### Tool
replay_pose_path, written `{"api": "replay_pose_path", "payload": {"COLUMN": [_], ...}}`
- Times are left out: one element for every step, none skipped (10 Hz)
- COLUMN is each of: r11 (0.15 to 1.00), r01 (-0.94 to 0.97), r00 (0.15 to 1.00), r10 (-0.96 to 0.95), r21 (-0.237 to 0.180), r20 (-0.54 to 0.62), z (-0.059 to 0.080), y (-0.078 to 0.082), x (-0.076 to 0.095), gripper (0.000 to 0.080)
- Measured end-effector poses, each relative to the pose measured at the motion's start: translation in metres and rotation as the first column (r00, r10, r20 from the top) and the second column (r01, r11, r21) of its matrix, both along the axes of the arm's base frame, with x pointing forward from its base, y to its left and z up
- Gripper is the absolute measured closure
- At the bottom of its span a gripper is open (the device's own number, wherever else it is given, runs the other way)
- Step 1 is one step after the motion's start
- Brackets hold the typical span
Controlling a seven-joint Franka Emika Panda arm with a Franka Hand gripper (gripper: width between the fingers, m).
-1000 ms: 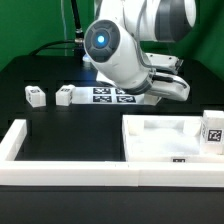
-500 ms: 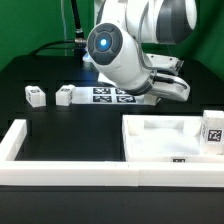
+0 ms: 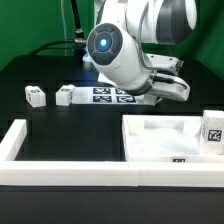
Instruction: Assemble square table
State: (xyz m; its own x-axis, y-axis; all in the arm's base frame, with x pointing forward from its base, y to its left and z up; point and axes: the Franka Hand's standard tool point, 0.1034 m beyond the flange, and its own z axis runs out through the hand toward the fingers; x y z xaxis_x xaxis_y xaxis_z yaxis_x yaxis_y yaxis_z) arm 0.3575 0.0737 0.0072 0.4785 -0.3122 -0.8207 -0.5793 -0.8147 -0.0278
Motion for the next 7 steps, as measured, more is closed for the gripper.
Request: {"api": "replay_pose_path", "payload": {"r11": [1.0, 1.0, 0.999, 0.998, 0.995, 0.99, 0.983], "r01": [0.0, -0.014, -0.05, -0.066, -0.093, -0.139, -0.176], "r00": [1.0, 1.0, 0.997, 0.993, 0.988, 0.978, 0.973], "r10": [0.0, 0.014, 0.05, 0.066, 0.09, 0.133, 0.168], "r21": [0.0, 0.002, -0.007, 0.003, 0.019, 0.026, 0.042], "r20": [0.0, 0.007, 0.054, 0.093, 0.125, 0.16, 0.158], "z": [0.0, 0.001, 0.011, 0.025, 0.042, 0.061, 0.082], "y": [0.0, -0.002, -0.011, -0.016, -0.023, -0.027, -0.029], "x": [0.0, 0.002, 0.018, 0.036, 0.057, 0.072, 0.076], "gripper": [0.0514, 0.0514, 0.0514, 0.0513, 0.0513, 0.0512, 0.0512]}}
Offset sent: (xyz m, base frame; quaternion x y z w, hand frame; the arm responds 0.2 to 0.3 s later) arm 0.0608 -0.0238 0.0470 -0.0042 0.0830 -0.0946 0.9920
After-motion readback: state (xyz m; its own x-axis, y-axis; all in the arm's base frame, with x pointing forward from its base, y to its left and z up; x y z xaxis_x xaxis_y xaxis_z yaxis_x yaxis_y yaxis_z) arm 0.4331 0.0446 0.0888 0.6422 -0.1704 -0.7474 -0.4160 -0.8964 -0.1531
